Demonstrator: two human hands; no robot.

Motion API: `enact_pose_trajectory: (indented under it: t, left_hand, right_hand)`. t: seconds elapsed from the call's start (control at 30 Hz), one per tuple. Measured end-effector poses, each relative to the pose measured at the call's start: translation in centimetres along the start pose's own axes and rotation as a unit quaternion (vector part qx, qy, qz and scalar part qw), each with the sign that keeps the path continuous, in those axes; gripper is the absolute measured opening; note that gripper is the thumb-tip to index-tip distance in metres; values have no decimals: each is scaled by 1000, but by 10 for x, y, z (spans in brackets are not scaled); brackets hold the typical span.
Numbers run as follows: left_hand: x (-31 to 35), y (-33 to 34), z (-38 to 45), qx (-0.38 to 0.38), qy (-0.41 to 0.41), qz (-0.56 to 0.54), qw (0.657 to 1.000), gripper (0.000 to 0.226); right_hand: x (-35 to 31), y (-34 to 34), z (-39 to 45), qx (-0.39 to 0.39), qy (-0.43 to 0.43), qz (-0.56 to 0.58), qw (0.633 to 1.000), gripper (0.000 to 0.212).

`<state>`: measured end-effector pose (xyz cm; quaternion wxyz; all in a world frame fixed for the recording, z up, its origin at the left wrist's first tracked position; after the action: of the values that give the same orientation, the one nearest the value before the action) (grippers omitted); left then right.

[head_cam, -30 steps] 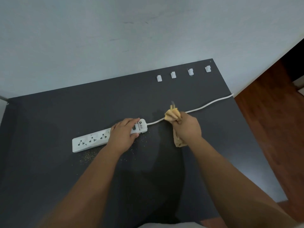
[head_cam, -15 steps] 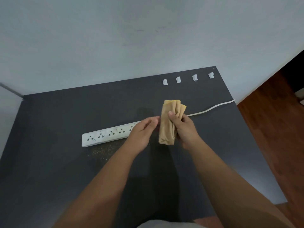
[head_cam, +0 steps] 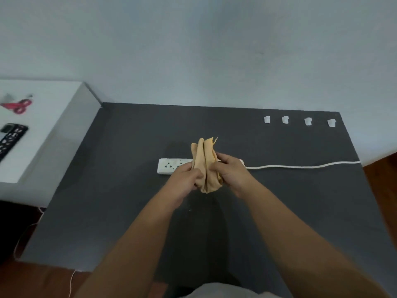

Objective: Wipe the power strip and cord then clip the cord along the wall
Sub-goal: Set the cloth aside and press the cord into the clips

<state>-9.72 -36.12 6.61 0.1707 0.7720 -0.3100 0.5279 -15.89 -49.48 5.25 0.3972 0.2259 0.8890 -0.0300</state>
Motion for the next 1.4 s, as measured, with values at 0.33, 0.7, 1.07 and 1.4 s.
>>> enact_pose_trajectory:
  t: [0.33,0.7,1.07,1.4]
  left_hand:
    - [-17,-138,-31,131,-6,-134,982,63]
    - [-73,-278,-36,312,15,93,945,32]
    - [-133,-308,-43,228,32,277,933,27]
    - [-107,-266,-27,230,135,439,858,48]
  right_hand:
    - [12,115,29,-54,162,192,966,21]
    - [22,242,70,-67,99,-128,985,29]
    - [66,270,76,58,80,-300,949,34]
    - [40,208,81,174,50,-139,974,42]
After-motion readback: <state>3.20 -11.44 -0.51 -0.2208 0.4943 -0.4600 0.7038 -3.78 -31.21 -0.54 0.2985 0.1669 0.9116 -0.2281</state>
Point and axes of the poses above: each hand's wrist, its own z-axis towards the middle knuckle, its own y-axis out of the palm, x = y × z, the point moved 2 cm from there along z, towards the middle knuckle, and after that the axes turned 13 degrees about y, right-handed, at the moved point
